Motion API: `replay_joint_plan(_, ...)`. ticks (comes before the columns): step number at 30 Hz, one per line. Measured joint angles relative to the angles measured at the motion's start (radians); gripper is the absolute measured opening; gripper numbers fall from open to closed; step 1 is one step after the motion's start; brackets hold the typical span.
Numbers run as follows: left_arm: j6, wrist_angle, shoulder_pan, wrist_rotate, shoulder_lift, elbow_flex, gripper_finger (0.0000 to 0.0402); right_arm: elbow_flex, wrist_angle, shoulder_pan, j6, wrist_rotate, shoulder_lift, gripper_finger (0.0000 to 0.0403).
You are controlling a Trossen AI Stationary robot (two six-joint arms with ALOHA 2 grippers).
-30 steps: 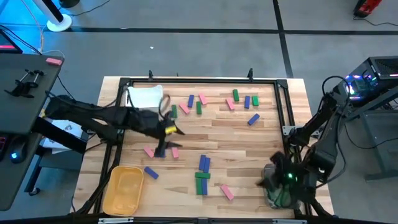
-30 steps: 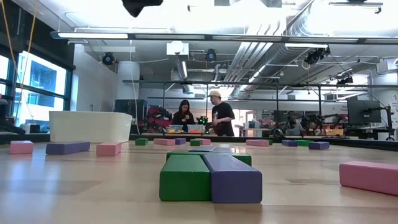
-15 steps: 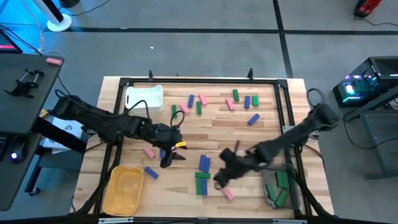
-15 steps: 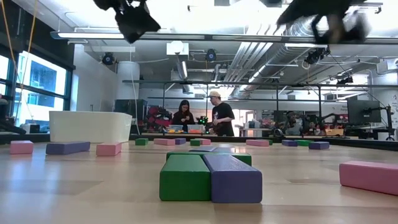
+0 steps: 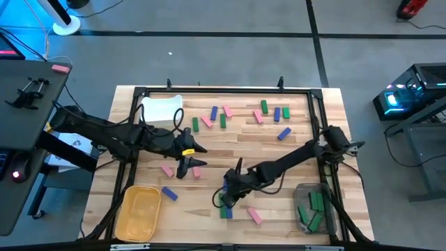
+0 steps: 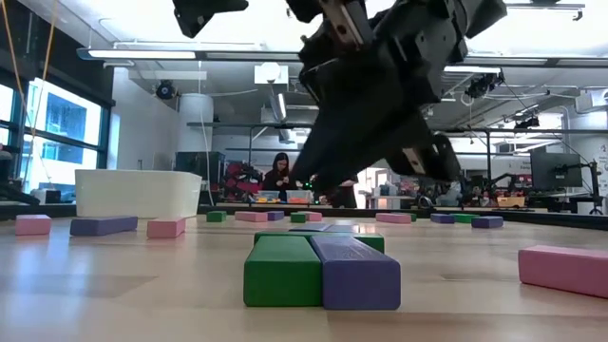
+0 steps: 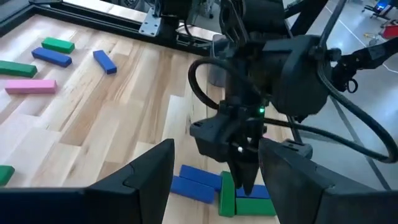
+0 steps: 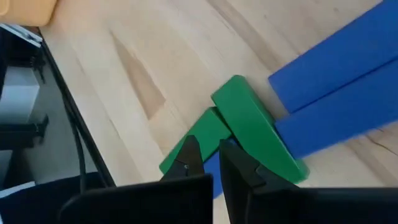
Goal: Sort blocks
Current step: Put the green block into the black transparent bin
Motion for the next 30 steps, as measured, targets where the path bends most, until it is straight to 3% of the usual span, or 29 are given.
replay_joint_plan(11, 0.000, -0.005, 0.000, -0.017, 0.000, 0.000, 0.0217, 0.000, -0.109, 0.001, 0.035, 0.024, 0.021, 0.0000)
replay_joint_plan(17, 0.001, -0.005, 0.000, -0.017, 0.000, 0.000, 0.0217, 0.004, -0.257, 0.009, -0.040, -0.092, 0.008, 0.0000)
replay_joint_plan(22, 0.001, -0.010, 0.001, -0.025, 0.001, 0.000, 0.0217, 0.004, -0.524, 0.035, -0.119, -0.169, -0.027, 0.0000)
replay_joint_plan(26, 0.002, -0.014, 0.003, -0.067, 0.001, 0.000, 0.0217, 0.000, -0.714, 0.023, -0.148, -0.136, -0.057, 0.0000)
replay_joint_plan(30, 0.002, -0.017, 0.010, -0.093, 0.001, 0.000, 0.0217, -0.002, -0.767, -0.042, -0.137, -0.006, -0.070, 0.0000)
